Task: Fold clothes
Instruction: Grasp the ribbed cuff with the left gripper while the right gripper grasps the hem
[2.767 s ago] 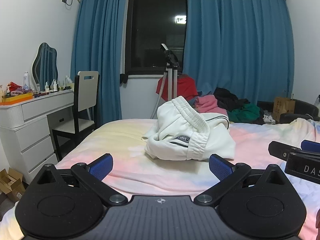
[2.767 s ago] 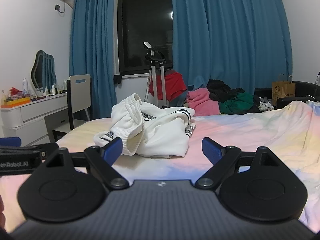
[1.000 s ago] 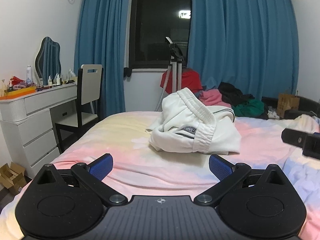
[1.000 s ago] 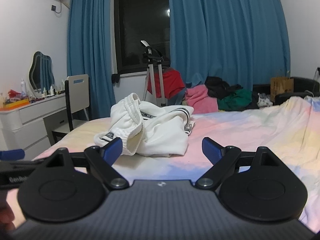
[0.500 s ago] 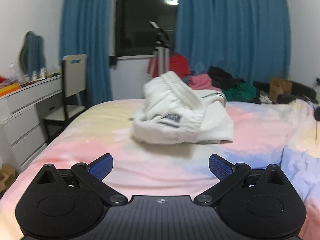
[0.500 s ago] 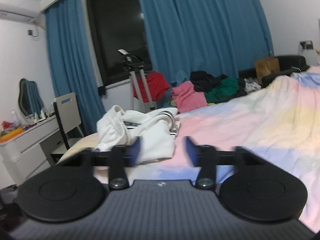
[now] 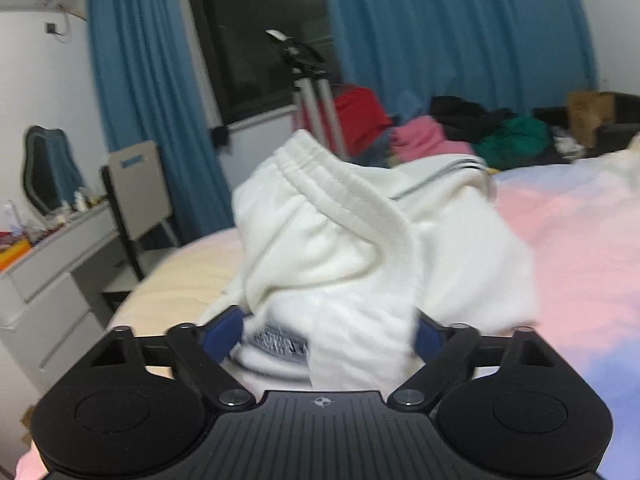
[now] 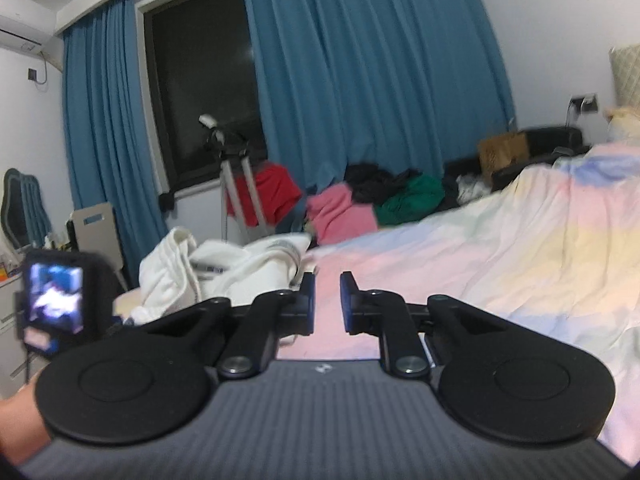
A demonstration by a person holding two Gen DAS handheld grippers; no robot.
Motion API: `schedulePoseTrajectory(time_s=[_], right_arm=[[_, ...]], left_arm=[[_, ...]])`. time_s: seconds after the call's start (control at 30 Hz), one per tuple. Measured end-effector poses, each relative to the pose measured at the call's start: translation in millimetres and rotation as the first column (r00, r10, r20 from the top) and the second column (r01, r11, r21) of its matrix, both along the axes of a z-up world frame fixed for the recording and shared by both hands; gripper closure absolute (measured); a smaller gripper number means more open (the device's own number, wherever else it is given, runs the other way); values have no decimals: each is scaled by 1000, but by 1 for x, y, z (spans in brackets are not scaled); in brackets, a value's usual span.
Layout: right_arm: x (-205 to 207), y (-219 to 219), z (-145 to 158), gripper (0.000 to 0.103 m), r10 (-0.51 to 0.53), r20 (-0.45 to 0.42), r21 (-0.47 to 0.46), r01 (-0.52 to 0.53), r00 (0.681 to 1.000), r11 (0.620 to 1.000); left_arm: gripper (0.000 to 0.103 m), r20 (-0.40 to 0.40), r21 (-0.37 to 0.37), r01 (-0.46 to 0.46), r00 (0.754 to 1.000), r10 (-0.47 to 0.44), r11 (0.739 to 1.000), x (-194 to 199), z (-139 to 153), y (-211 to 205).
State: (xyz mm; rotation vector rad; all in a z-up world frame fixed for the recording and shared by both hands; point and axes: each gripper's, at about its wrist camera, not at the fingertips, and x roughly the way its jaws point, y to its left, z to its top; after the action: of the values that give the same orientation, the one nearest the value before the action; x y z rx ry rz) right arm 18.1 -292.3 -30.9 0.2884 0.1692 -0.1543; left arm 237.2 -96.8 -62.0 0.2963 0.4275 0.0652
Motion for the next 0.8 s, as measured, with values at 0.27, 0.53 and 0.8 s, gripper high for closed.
schedulePoseTrajectory(time_s=[0.27, 0.53, 0.8], right_arm=[[20, 16, -8, 87, 159, -16, -12, -160, 987, 987], [12, 26, -5, 87, 203, -47, -13, -204, 978, 979], [-14, 58, 5, 86, 255, -77, -145, -264, 964, 953]], left_arm=[[78, 84, -48, 22, 996, -18, 999, -27, 33, 37], [86, 76, -204, 82, 995, -68, 976, -110, 88, 133], [85, -123, -495, -112, 991, 58, 862, -143, 60, 218]])
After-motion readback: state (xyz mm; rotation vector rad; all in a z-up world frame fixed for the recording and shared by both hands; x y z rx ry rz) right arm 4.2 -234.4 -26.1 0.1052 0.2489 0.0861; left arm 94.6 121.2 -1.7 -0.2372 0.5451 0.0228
